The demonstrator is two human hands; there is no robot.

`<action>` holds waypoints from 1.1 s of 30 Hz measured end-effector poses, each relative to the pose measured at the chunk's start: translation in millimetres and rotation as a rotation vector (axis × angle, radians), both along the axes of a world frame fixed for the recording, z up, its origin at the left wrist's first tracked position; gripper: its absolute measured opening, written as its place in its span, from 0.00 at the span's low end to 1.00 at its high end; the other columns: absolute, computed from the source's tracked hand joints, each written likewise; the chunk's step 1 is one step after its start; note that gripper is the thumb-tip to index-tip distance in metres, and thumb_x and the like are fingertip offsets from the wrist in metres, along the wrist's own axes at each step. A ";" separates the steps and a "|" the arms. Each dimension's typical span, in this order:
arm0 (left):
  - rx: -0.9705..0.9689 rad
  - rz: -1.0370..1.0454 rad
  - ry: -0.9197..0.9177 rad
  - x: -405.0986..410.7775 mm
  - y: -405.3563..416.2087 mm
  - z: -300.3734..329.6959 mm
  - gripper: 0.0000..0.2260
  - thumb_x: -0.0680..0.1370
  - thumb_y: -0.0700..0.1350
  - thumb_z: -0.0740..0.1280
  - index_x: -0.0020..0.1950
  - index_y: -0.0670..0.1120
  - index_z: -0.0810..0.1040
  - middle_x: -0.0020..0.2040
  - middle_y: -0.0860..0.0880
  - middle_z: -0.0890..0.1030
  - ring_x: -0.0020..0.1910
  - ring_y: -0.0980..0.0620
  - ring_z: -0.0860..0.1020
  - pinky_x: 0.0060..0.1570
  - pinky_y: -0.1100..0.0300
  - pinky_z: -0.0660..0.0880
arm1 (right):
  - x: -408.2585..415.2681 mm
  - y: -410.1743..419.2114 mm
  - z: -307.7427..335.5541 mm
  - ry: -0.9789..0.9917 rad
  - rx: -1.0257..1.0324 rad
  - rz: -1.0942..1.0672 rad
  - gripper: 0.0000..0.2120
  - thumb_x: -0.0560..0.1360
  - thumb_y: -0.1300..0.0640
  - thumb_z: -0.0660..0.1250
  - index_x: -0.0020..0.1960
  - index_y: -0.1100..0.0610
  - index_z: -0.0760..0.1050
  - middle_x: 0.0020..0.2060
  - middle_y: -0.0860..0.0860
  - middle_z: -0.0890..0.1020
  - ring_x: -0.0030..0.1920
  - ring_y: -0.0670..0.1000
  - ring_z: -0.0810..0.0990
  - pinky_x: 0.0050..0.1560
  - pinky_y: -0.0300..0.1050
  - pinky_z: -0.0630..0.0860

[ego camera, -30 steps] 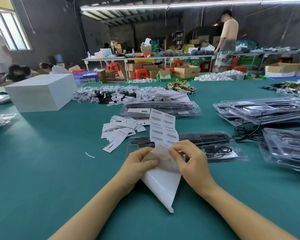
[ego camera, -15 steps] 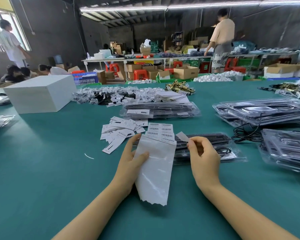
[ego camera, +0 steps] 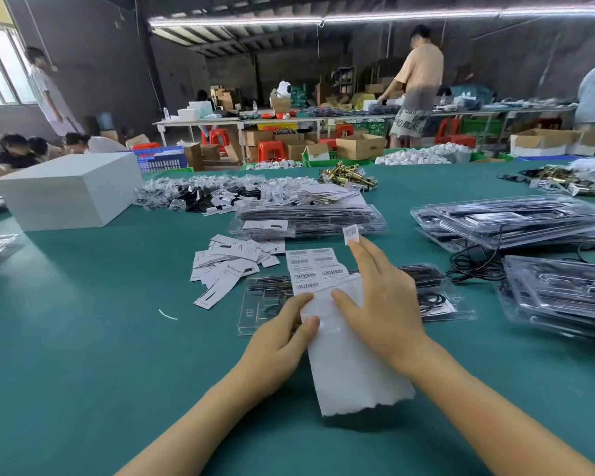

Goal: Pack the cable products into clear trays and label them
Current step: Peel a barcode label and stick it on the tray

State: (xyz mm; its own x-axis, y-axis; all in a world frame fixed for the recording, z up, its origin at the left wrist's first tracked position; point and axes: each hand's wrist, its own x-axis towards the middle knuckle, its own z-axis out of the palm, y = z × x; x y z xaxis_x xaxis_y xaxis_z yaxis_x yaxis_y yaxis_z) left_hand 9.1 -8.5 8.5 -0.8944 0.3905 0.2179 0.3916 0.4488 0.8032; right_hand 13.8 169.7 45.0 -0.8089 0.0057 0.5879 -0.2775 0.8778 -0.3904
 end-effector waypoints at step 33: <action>-0.520 -0.275 0.358 21.2 31.4 -8.5 0.28 0.77 0.66 0.45 0.76 0.62 0.44 0.75 0.58 0.61 0.76 0.58 0.50 0.65 0.78 0.38 | -21.3 85.1 -18.2 -0.339 -0.018 -0.373 0.41 0.78 0.58 0.62 0.77 0.62 0.35 0.74 0.48 0.29 0.63 0.60 0.72 0.52 0.55 0.76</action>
